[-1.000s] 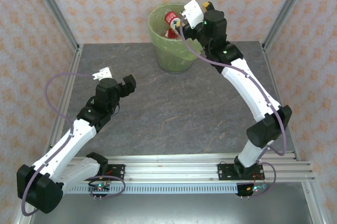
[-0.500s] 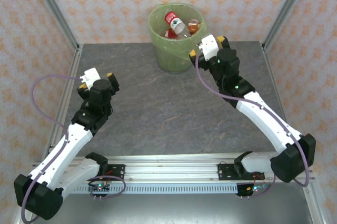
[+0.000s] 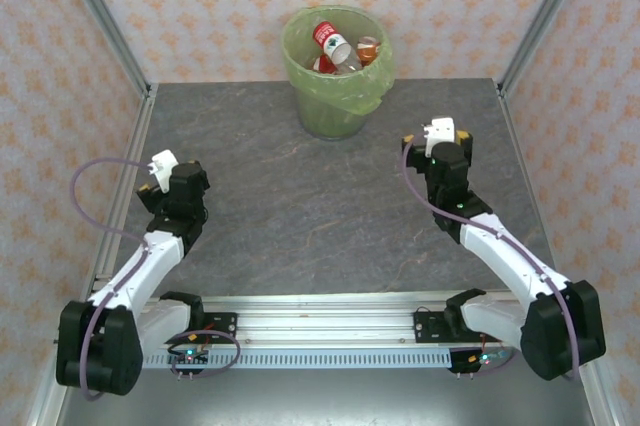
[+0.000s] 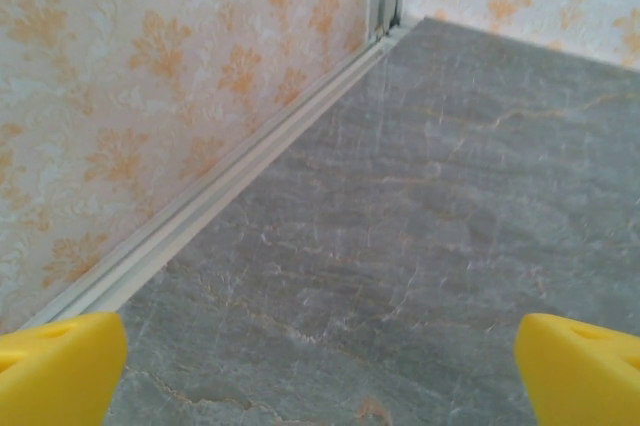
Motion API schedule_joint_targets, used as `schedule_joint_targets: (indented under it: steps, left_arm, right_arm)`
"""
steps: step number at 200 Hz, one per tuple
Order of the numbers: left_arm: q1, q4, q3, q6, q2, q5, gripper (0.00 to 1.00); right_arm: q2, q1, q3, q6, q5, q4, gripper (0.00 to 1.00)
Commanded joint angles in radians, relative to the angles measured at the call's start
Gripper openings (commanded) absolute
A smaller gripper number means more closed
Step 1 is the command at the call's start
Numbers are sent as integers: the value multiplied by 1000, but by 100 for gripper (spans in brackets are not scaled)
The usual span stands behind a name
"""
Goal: Put the plastic bottles in the bin
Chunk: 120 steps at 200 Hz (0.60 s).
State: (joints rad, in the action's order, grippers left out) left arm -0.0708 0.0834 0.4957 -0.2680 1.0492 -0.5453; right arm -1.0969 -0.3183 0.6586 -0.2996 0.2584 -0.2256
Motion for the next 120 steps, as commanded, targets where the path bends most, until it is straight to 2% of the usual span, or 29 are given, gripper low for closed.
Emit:
schedule_joint_targets:
  steps: [1,35,48,59,74,84,94,103,120]
  left_arm:
    - [14,160,-39,51,59,61,100]
    - [16,377,-111,96,158,212,100]
    - [16,415,-103,112,198,218,100]
    - [16,524,-130,147,221,212,100]
    - [18,602,-130,168,266,164,100]
    - [24,615,-121,177,306,204,100]
    - [24,699,-127,198,369,248,100]
    - [22,660,-90,221,404,311,100]
    - [-2,692,-87,259,447,321,100]
  right_arm:
    - [-17,53,-67,166,43,-56,99]
    - [-51,164,-166,284,-53,-155,99]
    - [-79,189,-181,298,-76,-173,99]
    - [-111,203,-190,294,-88,-181,99]
    - [-140,214,-211,277,-113,-221,99]
    - [-156,221,-224,272,-124,-250,99]
    - [-167,226,-235,265,-135,-276,99]
    - [-174,229,-244,260,-133,-299,99]
    - [-186,231,-267,243,-151,-359,99]
